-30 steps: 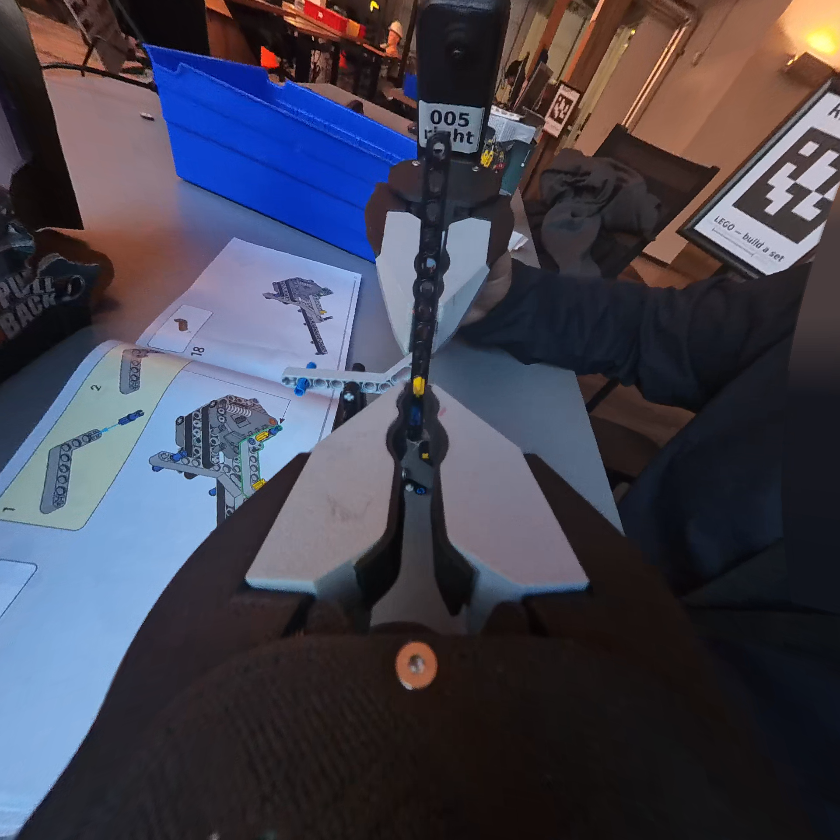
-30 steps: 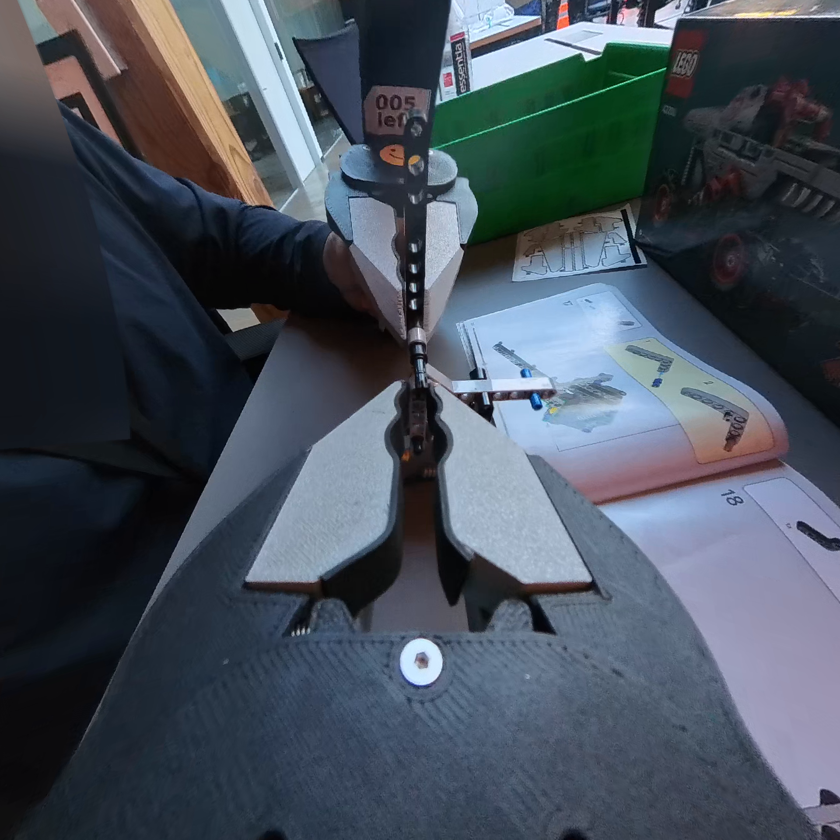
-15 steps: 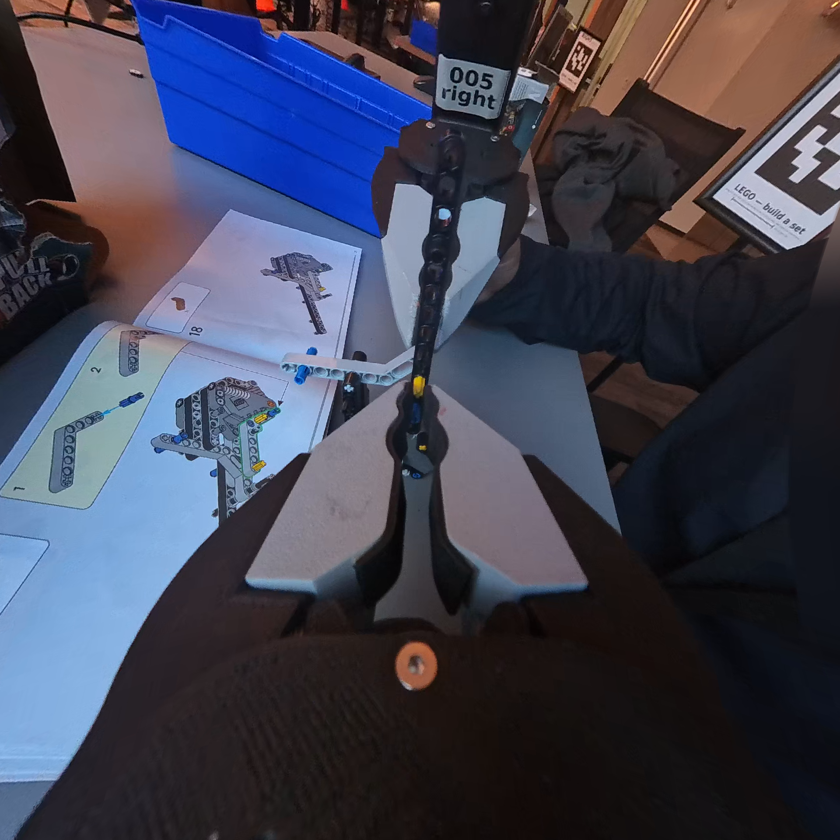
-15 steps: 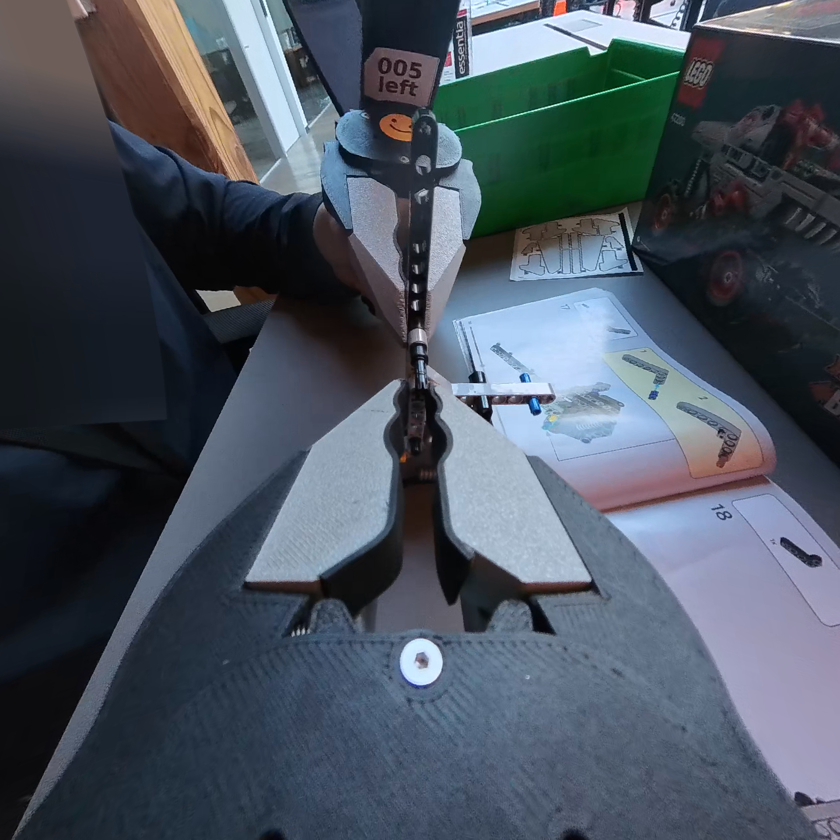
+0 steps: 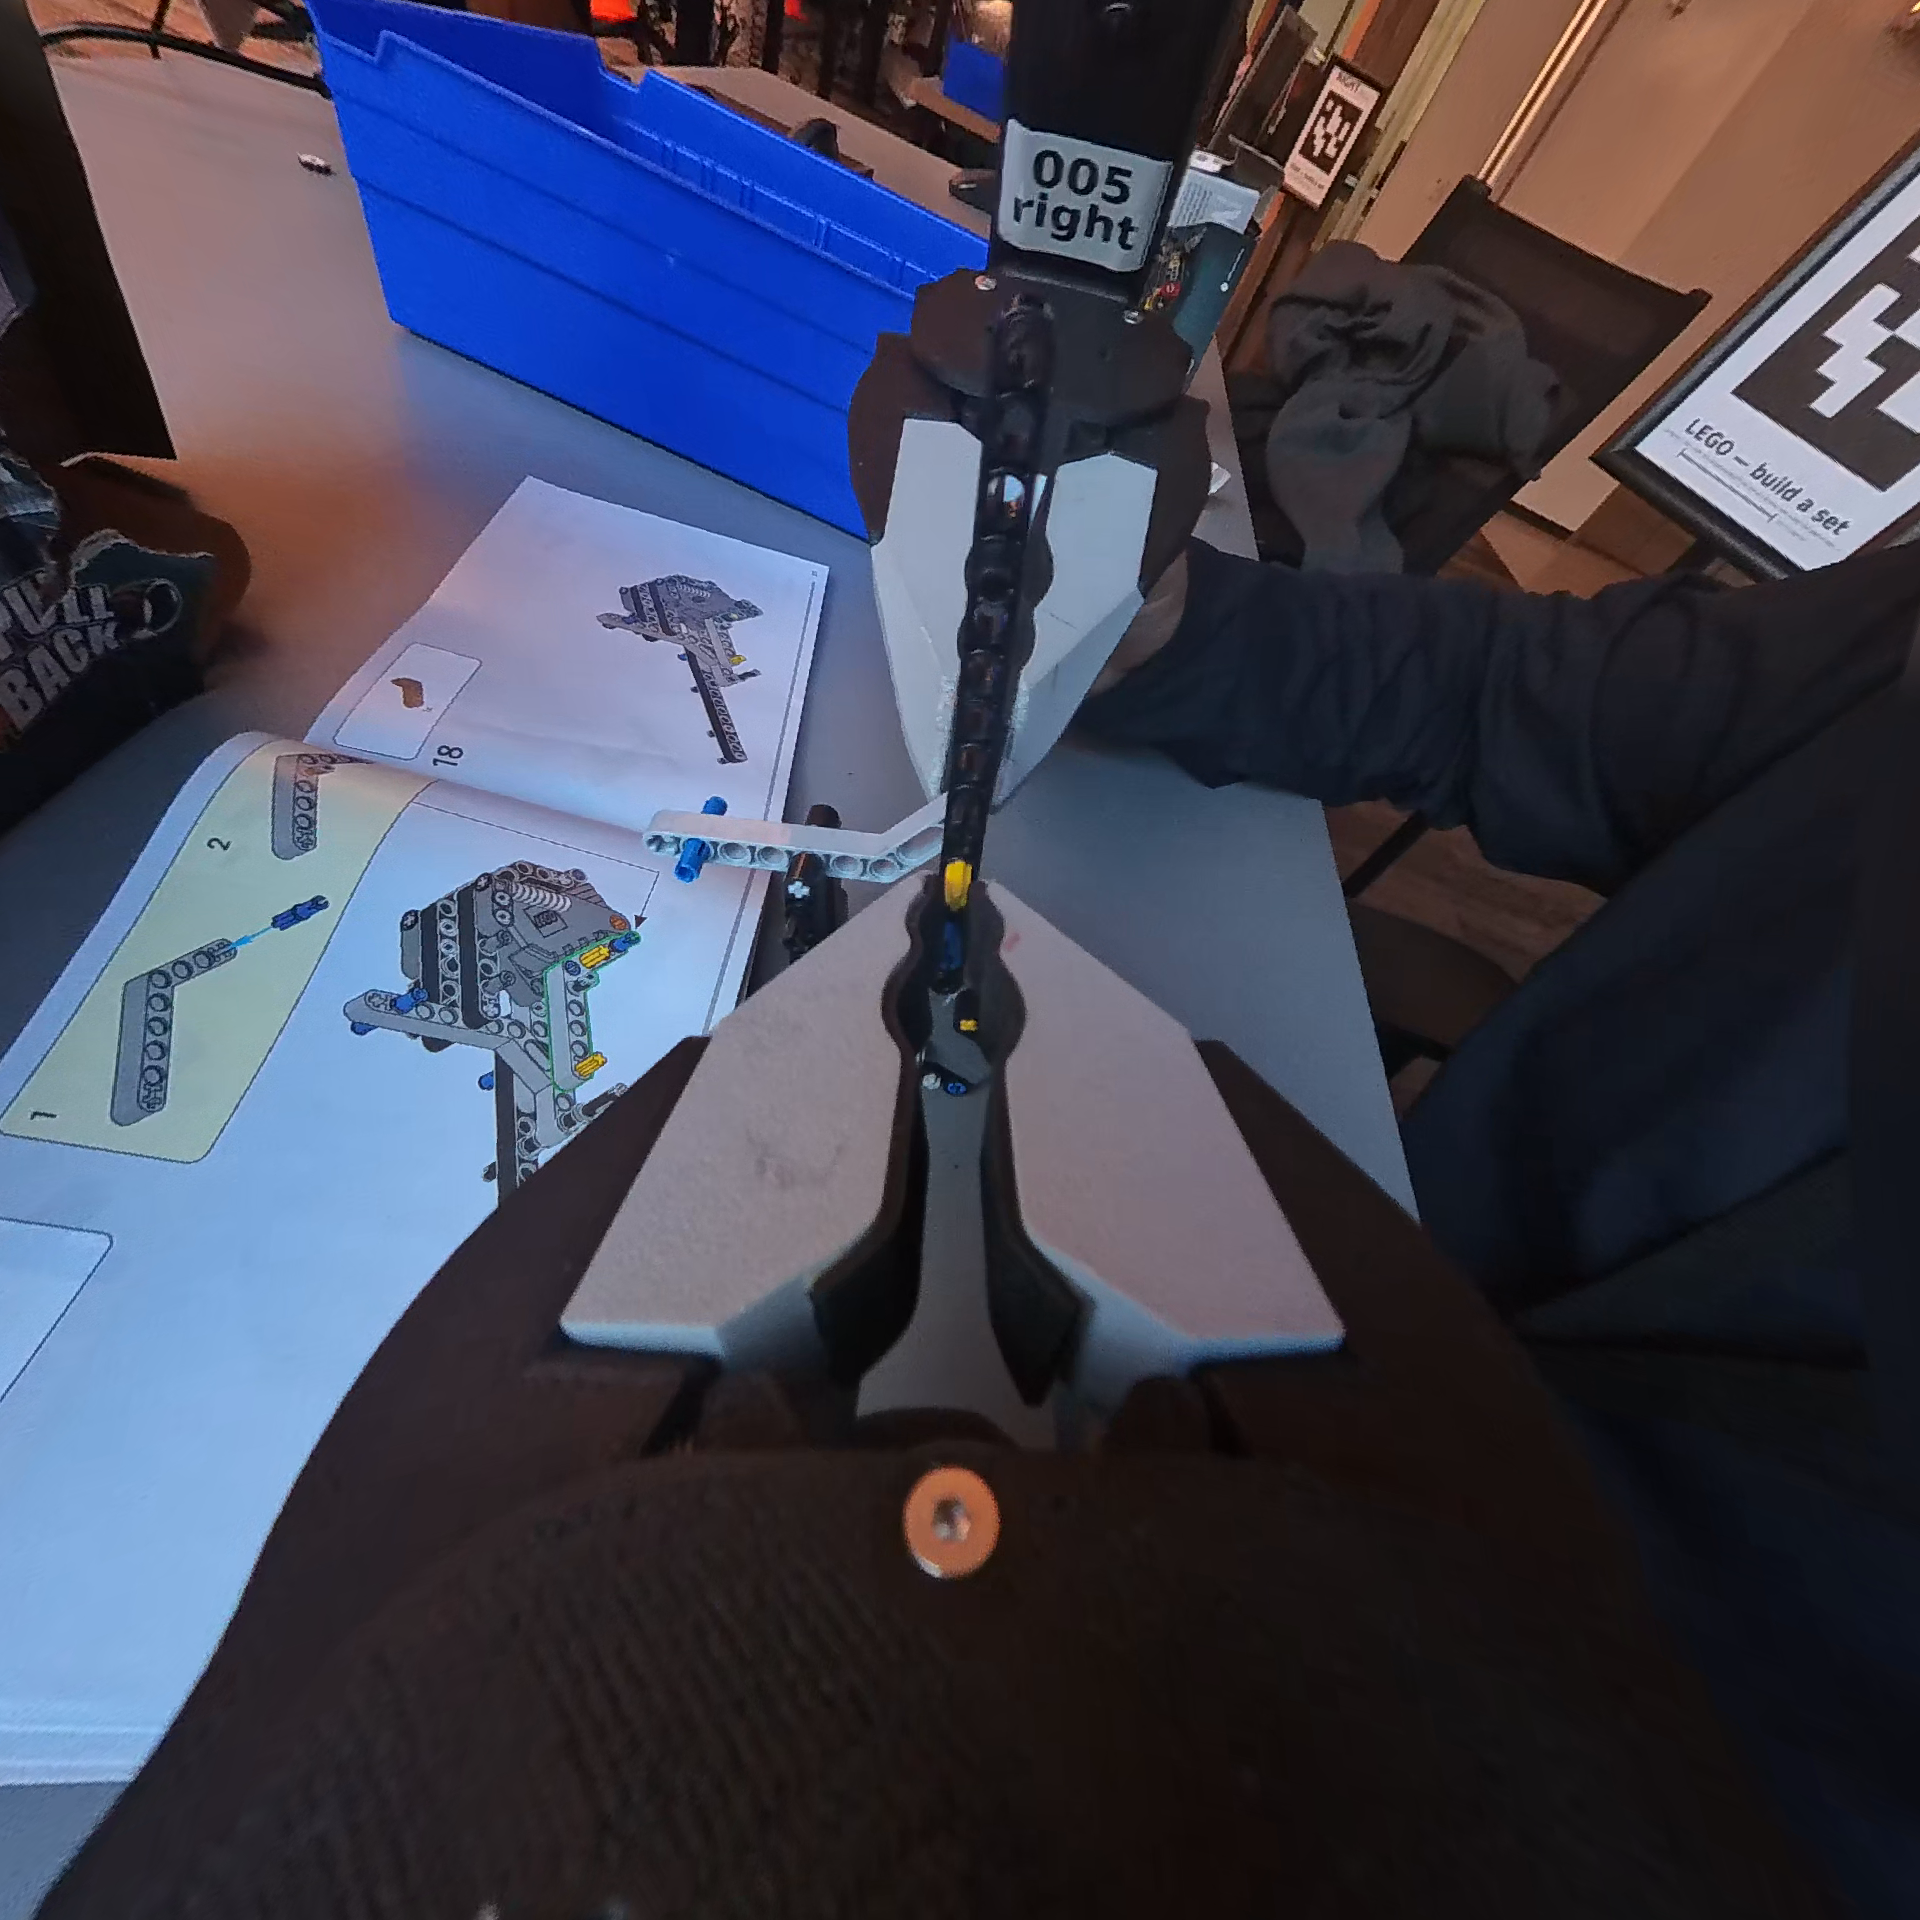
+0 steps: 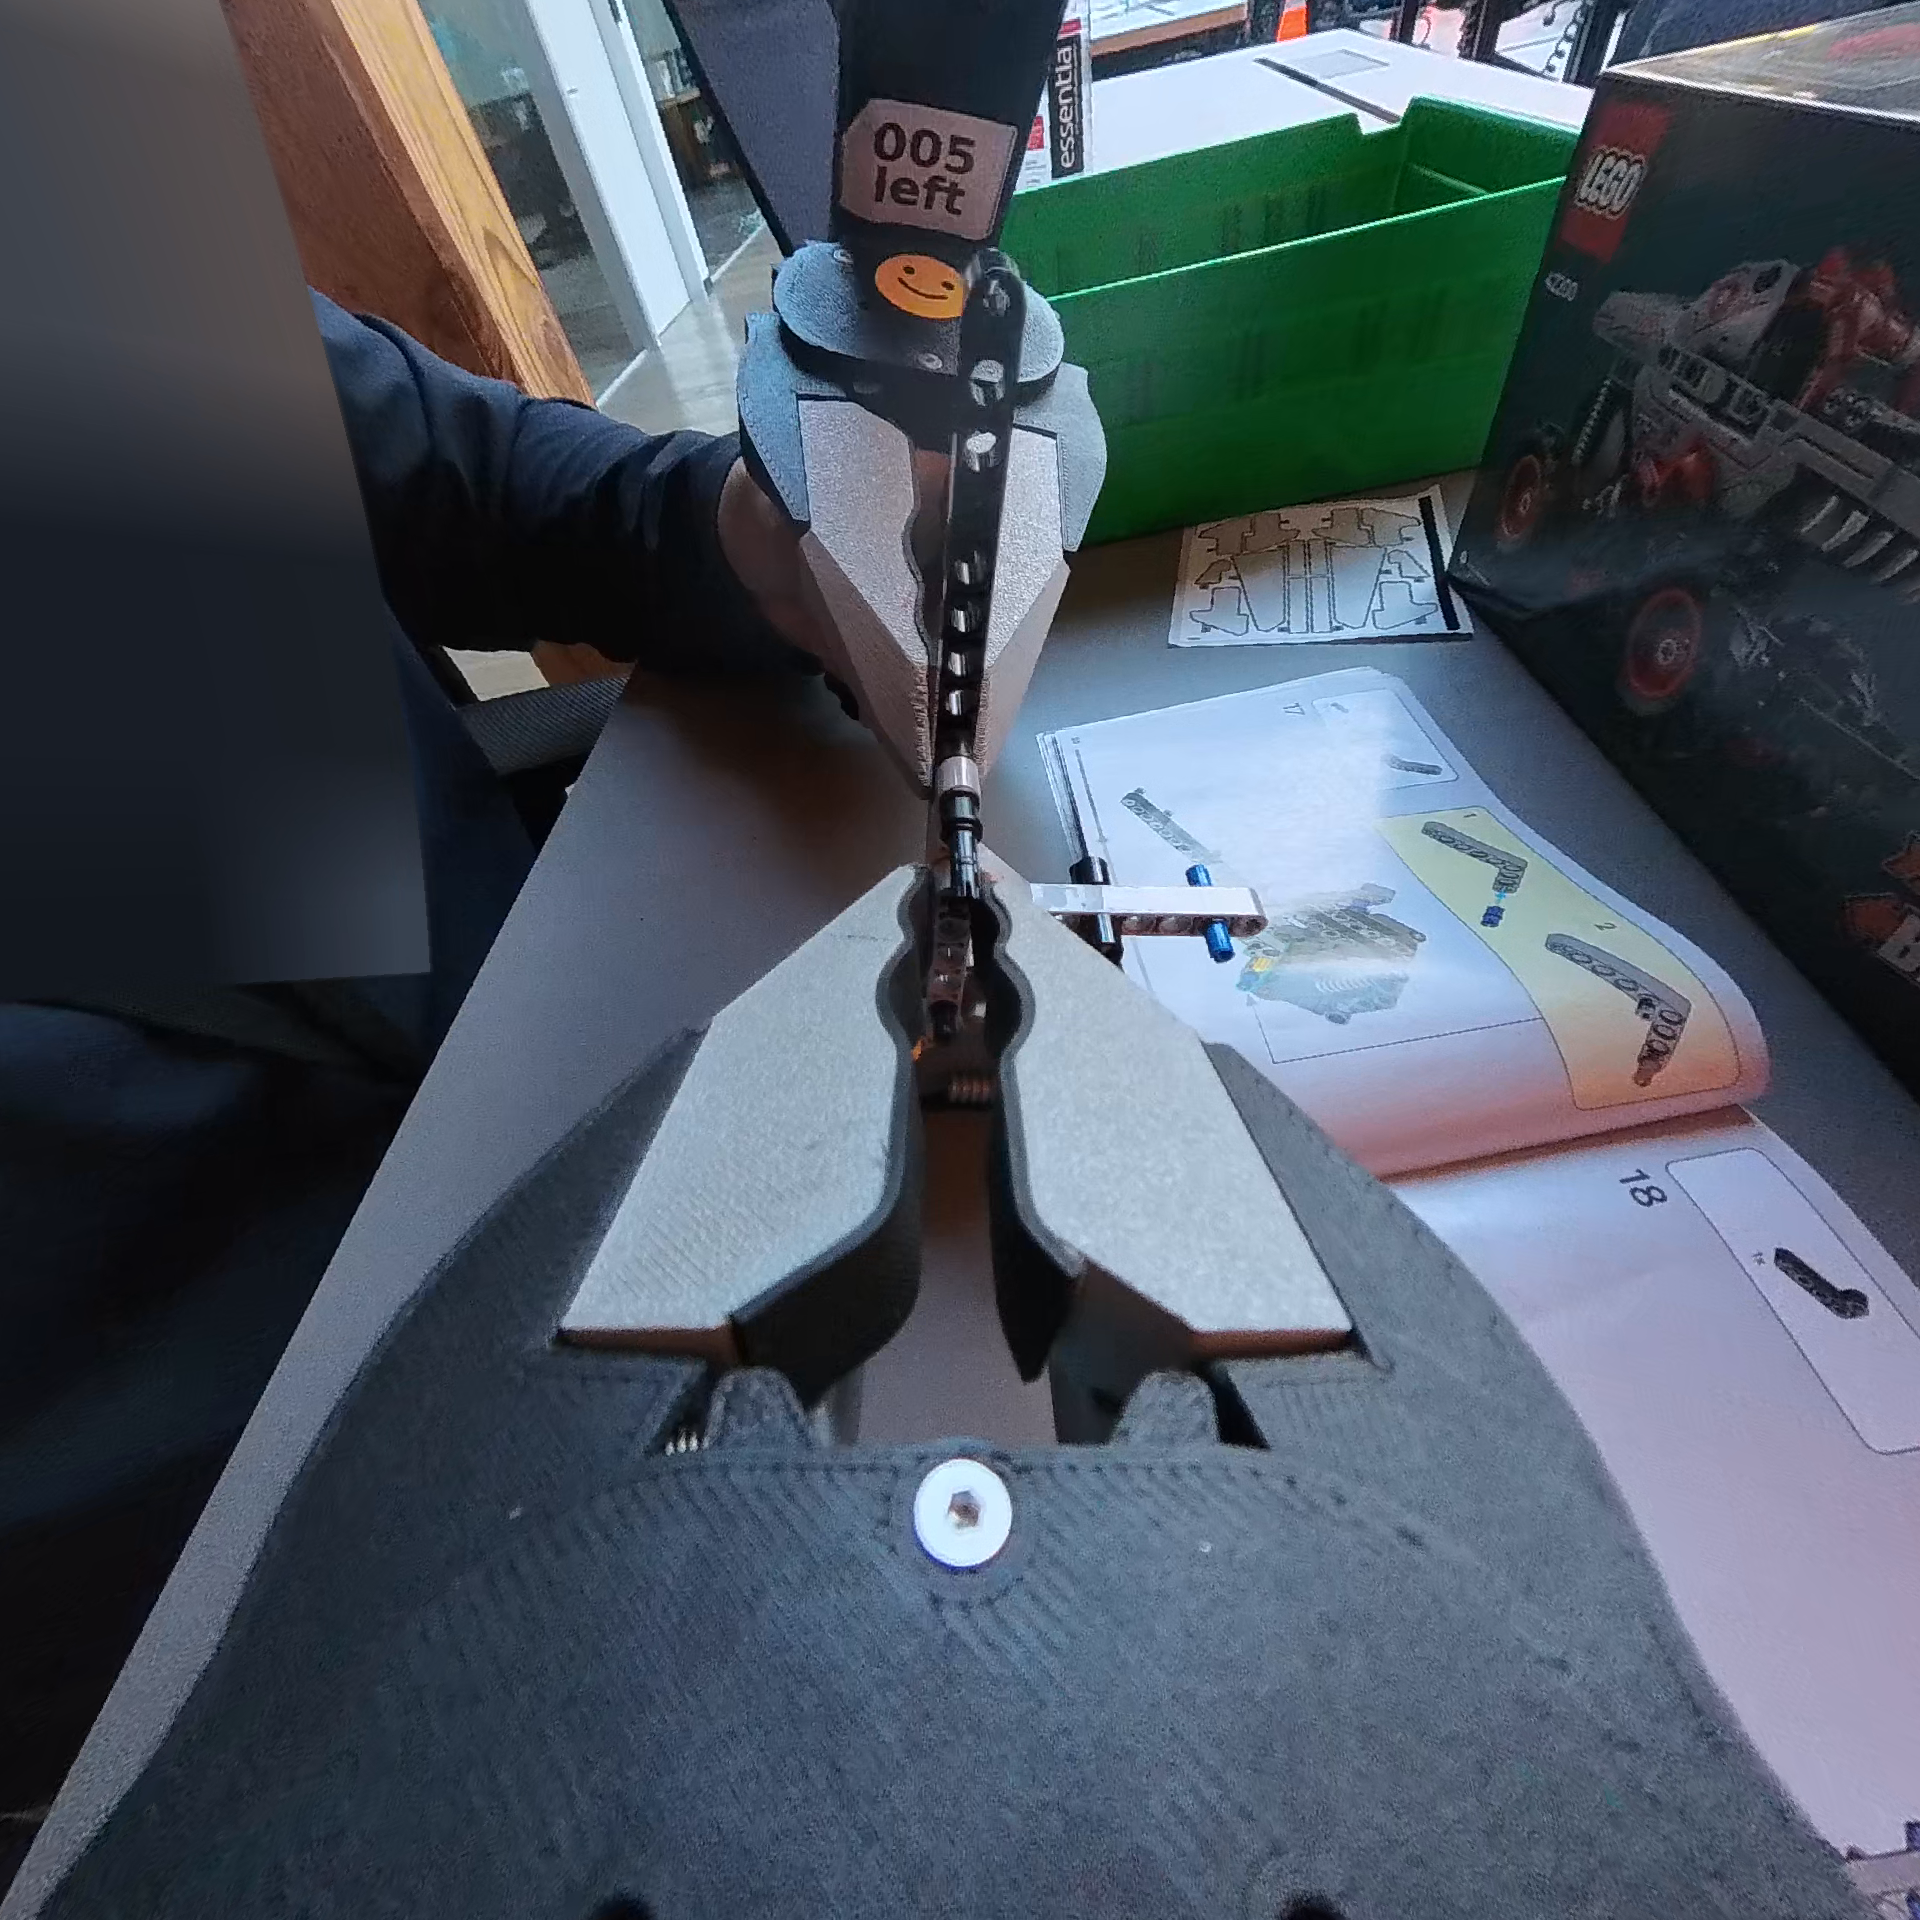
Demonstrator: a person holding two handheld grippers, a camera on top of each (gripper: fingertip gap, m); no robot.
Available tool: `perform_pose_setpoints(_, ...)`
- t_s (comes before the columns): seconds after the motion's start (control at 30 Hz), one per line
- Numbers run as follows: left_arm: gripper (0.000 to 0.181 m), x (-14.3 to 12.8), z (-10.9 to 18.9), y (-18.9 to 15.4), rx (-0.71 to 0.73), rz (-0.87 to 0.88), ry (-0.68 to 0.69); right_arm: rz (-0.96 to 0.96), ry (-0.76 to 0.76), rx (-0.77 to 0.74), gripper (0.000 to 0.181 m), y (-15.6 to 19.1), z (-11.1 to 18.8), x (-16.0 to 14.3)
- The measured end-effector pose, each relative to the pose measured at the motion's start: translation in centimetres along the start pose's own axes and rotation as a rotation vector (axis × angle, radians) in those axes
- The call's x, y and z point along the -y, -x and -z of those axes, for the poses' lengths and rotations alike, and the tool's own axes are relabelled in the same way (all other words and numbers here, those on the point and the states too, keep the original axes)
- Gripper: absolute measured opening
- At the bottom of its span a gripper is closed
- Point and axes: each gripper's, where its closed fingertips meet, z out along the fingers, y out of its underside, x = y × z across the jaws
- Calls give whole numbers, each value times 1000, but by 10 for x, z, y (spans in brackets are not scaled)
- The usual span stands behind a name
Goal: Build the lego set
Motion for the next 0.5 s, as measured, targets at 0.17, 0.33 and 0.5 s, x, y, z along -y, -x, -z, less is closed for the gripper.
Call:
perform_pose_setpoints(0.17,1,0,0,1,4,1,-3,-2,-1,1,4,-1,0,0)
perform_pose_setpoints(0.33,1,1,0,2,8,5,-10,-10,-5,1,4,-3,-1,1)
perform_pose_setpoints(0.5,2,2,1,10,45,-16,-24,-146,-45,17,9,-14,1,3)
